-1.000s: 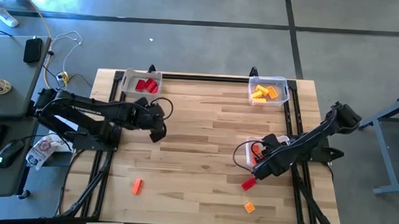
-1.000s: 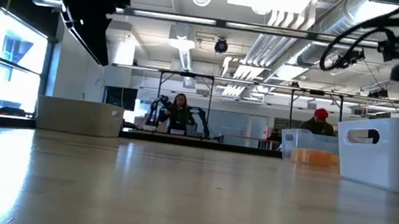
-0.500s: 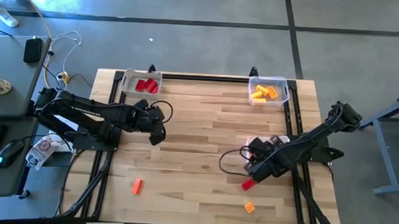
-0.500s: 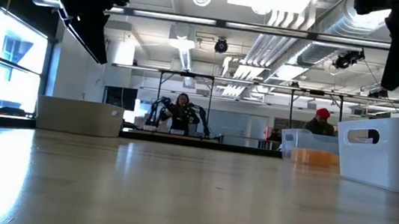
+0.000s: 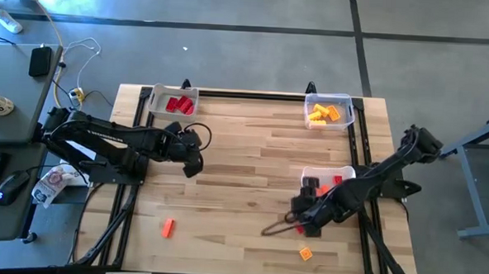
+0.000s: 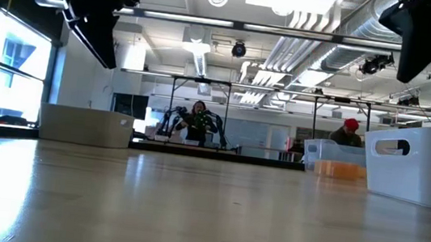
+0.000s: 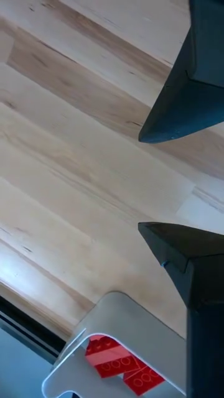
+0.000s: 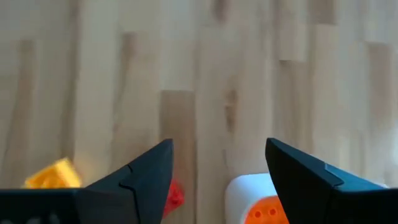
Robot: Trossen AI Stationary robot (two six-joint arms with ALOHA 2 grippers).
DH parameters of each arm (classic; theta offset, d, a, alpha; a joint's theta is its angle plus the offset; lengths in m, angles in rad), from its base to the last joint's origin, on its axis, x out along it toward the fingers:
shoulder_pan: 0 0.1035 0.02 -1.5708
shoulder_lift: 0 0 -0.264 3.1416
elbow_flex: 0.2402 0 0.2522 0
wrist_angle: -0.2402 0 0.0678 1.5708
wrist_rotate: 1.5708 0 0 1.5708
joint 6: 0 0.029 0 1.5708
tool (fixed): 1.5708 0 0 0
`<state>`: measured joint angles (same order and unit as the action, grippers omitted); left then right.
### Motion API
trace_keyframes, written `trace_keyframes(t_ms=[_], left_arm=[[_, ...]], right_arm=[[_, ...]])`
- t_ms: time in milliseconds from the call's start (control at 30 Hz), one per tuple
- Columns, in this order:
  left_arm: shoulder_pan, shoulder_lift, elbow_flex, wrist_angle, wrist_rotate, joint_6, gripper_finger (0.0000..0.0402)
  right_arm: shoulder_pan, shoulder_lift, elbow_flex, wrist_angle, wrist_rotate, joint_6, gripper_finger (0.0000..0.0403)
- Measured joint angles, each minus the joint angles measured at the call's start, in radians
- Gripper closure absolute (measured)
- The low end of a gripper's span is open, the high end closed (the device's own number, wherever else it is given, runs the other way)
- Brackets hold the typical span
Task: Sort & place blocks by color
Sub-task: Put the red game piece into the gray bin
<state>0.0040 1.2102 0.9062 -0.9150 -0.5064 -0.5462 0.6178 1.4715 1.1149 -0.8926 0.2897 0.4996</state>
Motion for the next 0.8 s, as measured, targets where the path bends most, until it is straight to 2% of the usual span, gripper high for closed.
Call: trace_keyframes(t_ms=[367, 800], left_arm=[[0.0, 0.0, 0.0, 0.0, 0.001, -0.027, 0.0195], [0.0, 0.0, 0.0, 0.001, 0.0, -0.027, 0.0195]], right_arm=[[0.068, 0.1, 0.0, 0.007, -0.09, -0.164, 0.0162], [0.085, 0.243, -0.001, 0.022, -0.19, -0.164, 0.0162]])
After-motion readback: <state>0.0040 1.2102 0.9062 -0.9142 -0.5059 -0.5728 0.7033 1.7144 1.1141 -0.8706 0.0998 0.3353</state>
